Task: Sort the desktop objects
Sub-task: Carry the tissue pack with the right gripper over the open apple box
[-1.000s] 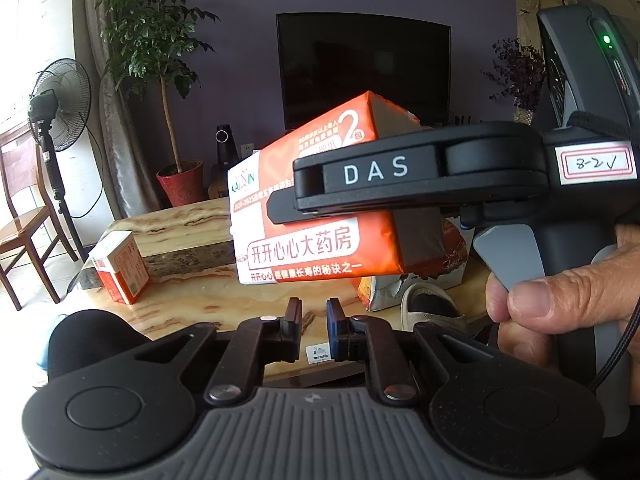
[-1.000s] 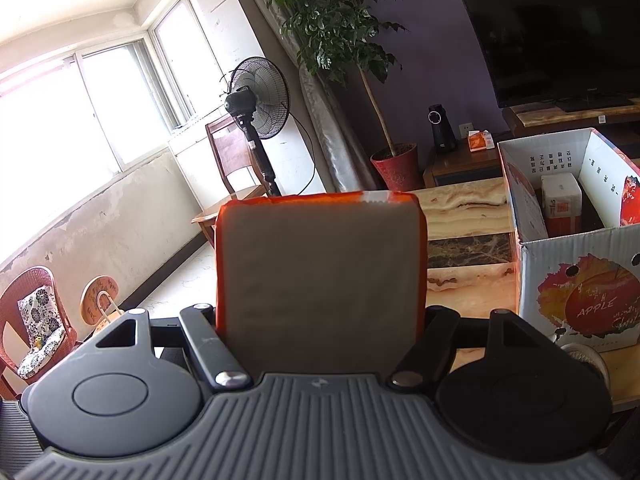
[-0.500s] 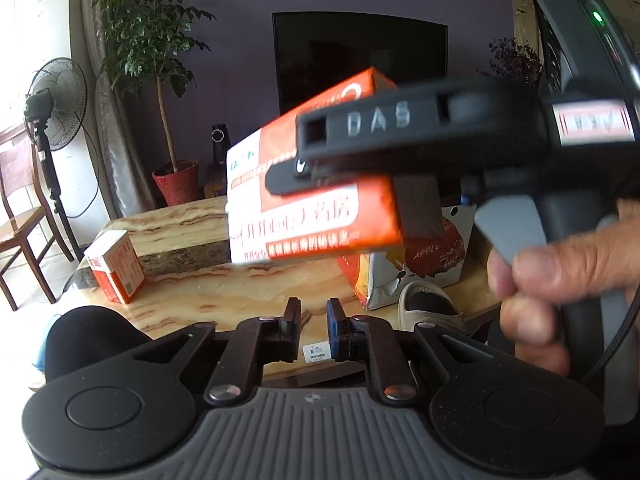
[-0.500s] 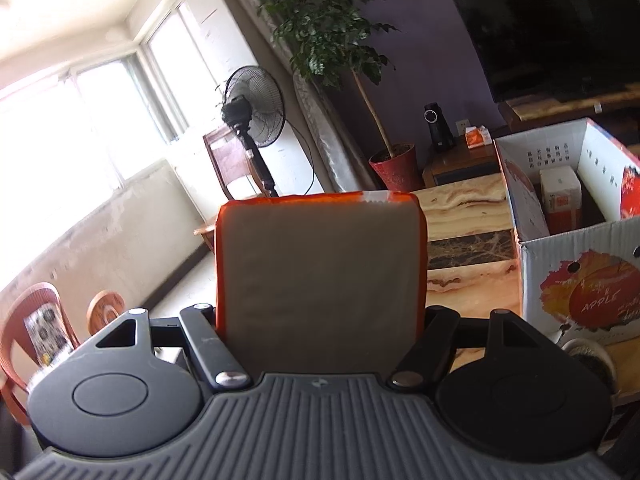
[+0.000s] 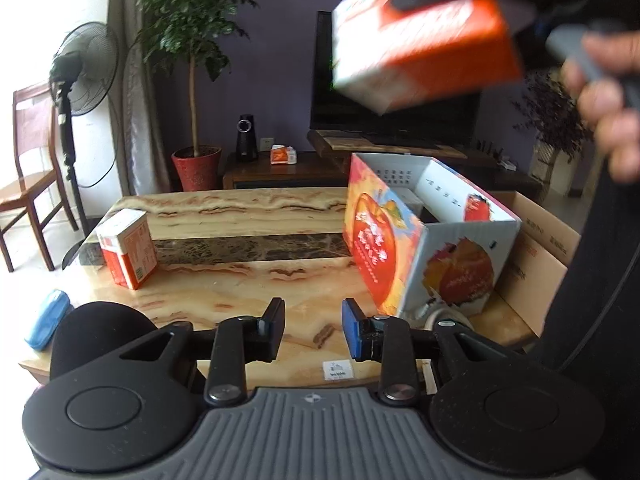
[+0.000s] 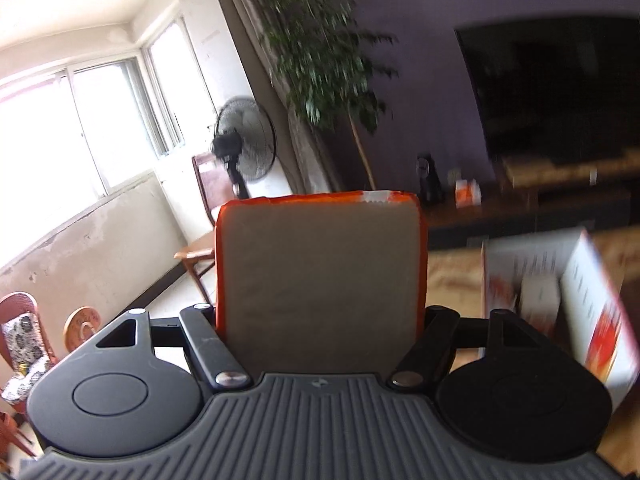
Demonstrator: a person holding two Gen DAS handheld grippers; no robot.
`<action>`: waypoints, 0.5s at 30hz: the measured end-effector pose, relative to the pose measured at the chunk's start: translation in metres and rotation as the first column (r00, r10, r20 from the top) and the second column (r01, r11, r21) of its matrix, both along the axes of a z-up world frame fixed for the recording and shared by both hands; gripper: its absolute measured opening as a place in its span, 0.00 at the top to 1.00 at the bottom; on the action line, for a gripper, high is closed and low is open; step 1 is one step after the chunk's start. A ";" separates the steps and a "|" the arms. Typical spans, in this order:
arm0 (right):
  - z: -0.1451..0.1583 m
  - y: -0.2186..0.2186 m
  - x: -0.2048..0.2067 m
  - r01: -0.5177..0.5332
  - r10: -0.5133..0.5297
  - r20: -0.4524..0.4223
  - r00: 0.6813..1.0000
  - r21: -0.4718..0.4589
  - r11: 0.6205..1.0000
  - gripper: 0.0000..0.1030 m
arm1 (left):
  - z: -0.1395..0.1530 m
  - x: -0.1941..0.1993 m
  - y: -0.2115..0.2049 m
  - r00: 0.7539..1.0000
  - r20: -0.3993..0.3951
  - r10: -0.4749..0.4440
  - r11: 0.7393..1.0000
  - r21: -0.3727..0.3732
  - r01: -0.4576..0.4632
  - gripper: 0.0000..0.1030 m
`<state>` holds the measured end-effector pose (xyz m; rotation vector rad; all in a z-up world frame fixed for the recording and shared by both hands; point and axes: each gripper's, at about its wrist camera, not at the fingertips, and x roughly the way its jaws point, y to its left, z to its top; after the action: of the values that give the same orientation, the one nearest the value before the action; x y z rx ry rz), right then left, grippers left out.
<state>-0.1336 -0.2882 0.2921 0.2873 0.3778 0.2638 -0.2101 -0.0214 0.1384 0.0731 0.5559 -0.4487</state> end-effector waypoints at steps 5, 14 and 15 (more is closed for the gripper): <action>0.055 -0.009 0.013 0.000 0.006 0.094 0.996 -0.066 0.998 0.29 | 0.006 0.015 0.024 0.998 0.007 0.063 0.997 -0.041 -0.062 0.67; 0.082 -0.035 0.068 0.043 -0.027 0.094 0.995 -0.172 0.984 0.29 | 0.002 0.041 0.044 0.992 -0.064 0.110 0.990 -0.081 -0.115 0.66; 0.078 -0.041 0.076 0.057 -0.043 0.075 0.996 -0.187 0.981 0.29 | 0.001 0.044 0.042 0.993 -0.061 0.105 0.992 -0.069 -0.109 0.64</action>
<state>-0.0576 -0.3289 0.3702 0.1002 0.3232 0.1865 -0.1659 0.0203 0.1398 -0.0385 0.5964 -0.3667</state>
